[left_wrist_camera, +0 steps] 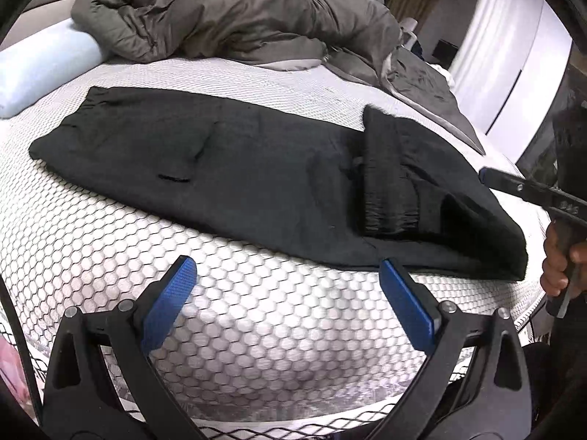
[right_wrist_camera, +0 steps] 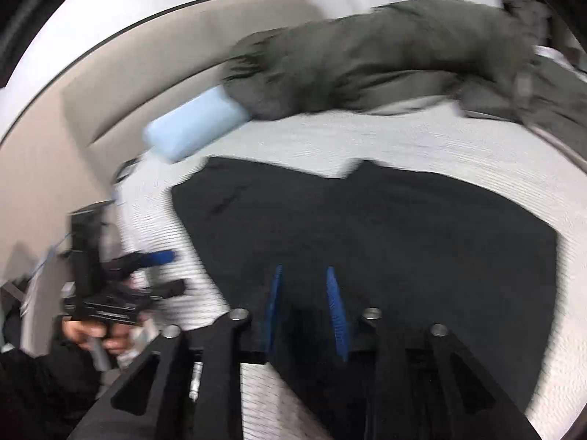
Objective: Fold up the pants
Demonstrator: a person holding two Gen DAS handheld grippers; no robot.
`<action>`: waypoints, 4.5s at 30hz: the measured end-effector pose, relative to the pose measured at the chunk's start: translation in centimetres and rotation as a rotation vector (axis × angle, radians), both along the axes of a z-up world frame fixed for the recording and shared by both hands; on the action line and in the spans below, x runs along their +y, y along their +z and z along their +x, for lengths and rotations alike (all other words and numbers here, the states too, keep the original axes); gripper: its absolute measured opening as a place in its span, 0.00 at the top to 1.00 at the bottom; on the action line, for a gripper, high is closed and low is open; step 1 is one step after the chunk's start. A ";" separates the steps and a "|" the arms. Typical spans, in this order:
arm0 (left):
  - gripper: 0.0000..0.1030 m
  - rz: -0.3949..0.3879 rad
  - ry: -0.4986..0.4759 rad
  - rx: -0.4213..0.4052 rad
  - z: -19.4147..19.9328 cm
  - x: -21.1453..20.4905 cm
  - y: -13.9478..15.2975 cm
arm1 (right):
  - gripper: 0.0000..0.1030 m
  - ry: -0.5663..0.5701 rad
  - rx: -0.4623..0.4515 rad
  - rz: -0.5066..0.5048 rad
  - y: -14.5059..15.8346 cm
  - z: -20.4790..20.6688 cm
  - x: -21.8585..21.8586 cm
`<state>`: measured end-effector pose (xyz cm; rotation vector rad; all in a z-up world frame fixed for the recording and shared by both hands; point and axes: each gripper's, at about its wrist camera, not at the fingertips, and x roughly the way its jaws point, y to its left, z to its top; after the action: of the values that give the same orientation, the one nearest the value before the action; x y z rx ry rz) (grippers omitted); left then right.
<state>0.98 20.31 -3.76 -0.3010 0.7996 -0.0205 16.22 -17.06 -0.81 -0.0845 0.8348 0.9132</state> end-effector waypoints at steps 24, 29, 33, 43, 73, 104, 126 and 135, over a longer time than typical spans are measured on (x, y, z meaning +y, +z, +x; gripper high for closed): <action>0.29 0.070 -0.332 0.115 7.1 -8.5 0.5 | 0.44 -0.354 0.073 -0.027 -5.2 -3.0 -17.6; 0.42 0.117 -0.340 0.095 9.1 -10.1 -0.4 | 0.44 -0.332 0.065 -0.047 -5.3 -3.3 -16.7; 0.61 0.163 -0.346 0.052 9.2 -11.5 0.8 | 0.44 -0.338 0.070 -0.059 -5.4 -3.3 -16.5; 0.36 0.670 -0.477 0.111 4.7 -15.6 2.3 | 0.44 -0.373 0.101 -0.049 -5.5 -3.4 -18.0; 0.29 0.204 -0.255 0.027 6.7 -11.5 6.4 | 0.72 -0.246 0.348 0.150 -6.8 -7.2 -20.5; 0.22 0.322 -0.662 0.103 9.5 -34.0 3.3 | 0.75 -0.482 0.305 0.330 -5.6 -9.8 -27.9; 0.19 0.180 -0.194 0.215 18.8 -7.5 2.3 | 0.46 -0.388 0.387 0.135 -8.3 6.8 -17.5; 0.71 -0.024 -0.306 0.161 21.3 -6.5 1.1 | 0.85 -0.341 0.289 0.116 -7.1 10.0 -14.6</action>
<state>22.28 13.86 -2.70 -0.2026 1.0006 -0.2968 26.23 -31.68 -7.89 0.2898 1.0241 0.6561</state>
